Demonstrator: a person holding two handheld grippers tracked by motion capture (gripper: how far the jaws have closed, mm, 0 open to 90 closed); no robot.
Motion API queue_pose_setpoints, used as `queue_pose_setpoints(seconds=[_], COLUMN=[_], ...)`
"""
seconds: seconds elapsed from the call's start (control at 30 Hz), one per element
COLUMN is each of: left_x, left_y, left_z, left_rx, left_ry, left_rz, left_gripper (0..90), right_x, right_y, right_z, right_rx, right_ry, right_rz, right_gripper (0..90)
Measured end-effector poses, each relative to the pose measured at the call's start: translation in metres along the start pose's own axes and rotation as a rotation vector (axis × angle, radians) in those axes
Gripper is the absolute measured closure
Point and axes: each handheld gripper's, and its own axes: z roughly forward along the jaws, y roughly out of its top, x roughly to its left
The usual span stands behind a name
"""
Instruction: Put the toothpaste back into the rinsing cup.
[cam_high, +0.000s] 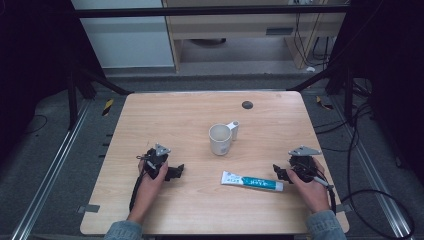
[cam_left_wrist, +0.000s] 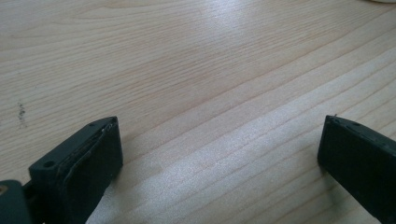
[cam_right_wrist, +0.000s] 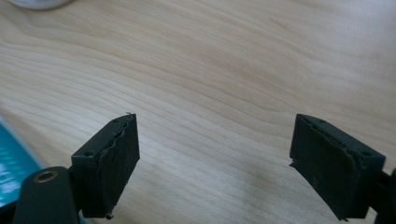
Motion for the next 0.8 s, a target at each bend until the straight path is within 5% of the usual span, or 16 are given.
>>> queue_pose_setpoints(seconds=[0.13, 0.3, 0.53, 0.8], left_x=[0.000, 0.000, 0.000, 0.000], left_y=[0.000, -0.001, 0.000, 0.000], left_z=[0.000, 0.000, 0.000, 0.001], left_rx=[0.001, -0.001, -0.004, -0.004], left_ry=[0.000, 0.002, 0.003, 0.003], left_rz=[0.001, -0.001, -0.008, -0.009], left_gripper=[0.0, 0.0, 0.0, 0.0], right_x=[0.011, 0.031, 0.043, 0.054], right_y=[0.008, 0.023, 0.045, 0.067], right_z=[-0.012, -0.028, -0.039, -0.032], right_rx=[0.010, 0.122, 0.184, 0.233], right_ry=[0.008, 0.000, 0.042, 0.151], right_rz=[-0.069, -0.230, -0.346, -0.425], right_gripper=[13.2, 14.9, 16.6, 21.0])
